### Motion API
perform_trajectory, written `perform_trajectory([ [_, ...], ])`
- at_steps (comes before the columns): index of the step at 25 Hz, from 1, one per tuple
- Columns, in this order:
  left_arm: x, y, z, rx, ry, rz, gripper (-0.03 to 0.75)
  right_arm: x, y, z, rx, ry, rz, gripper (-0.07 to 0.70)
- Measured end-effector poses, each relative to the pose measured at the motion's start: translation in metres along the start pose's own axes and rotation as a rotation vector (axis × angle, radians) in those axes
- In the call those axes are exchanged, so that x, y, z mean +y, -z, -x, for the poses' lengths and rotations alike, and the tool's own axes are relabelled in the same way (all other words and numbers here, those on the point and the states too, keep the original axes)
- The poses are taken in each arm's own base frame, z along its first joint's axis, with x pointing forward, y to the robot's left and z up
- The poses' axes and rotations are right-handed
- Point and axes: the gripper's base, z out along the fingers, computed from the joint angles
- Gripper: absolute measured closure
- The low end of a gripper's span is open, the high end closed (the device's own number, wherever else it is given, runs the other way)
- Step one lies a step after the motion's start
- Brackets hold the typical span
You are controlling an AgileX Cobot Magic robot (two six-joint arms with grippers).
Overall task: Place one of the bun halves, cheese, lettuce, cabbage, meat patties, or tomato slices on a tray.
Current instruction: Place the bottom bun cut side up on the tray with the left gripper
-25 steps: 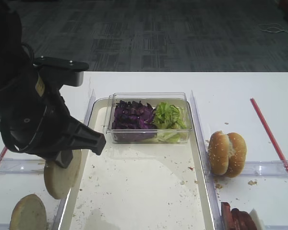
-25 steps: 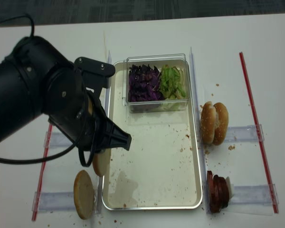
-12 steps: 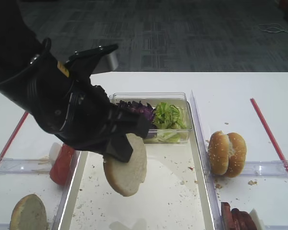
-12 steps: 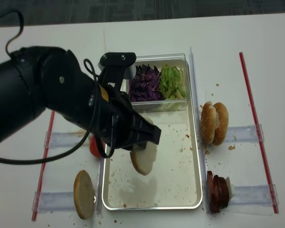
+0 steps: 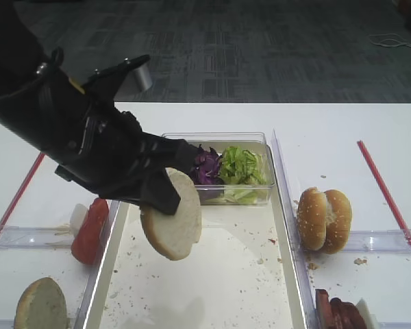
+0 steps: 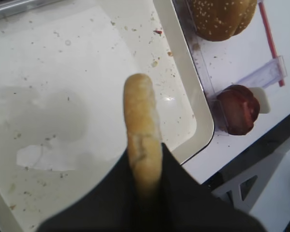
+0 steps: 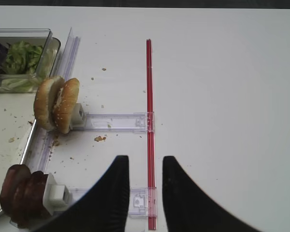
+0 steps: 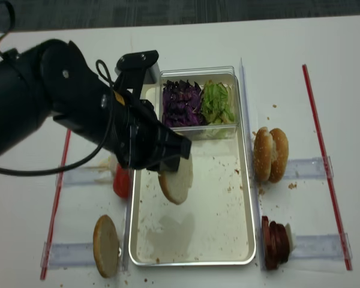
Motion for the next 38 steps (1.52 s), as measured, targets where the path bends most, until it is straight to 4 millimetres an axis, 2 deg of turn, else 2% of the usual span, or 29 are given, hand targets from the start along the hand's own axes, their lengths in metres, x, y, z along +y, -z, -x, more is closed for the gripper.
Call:
perform_trajectory([
  [7,0.035,-0.038,0.009,0.079,0.077,-0.065,0.659,0.0,0.0,0.0,0.0,0.0,0.0,0.402],
  [14,0.053,-0.069,0.008,0.156,0.101,-0.047,0.659,0.0,0.0,0.0,0.0,0.0,0.0,0.402],
  [18,0.058,-0.077,0.008,0.168,0.105,-0.036,0.659,0.0,0.0,0.0,0.0,0.0,0.0,0.402],
  [26,0.059,-0.078,0.009,0.16,0.094,-0.033,0.652,0.0,0.0,0.0,0.0,0.0,0.0,0.402],
  [28,0.059,-0.078,0.009,0.156,0.094,-0.032,0.606,0.0,0.0,0.0,0.0,0.0,0.0,0.402],
  [35,0.064,-0.078,0.009,0.155,0.125,0.029,0.305,0.0,0.0,0.0,0.0,0.0,0.0,0.402],
  [38,0.065,-0.078,0.009,0.157,0.13,0.033,0.252,0.0,0.0,0.0,0.0,0.0,0.0,0.402],
])
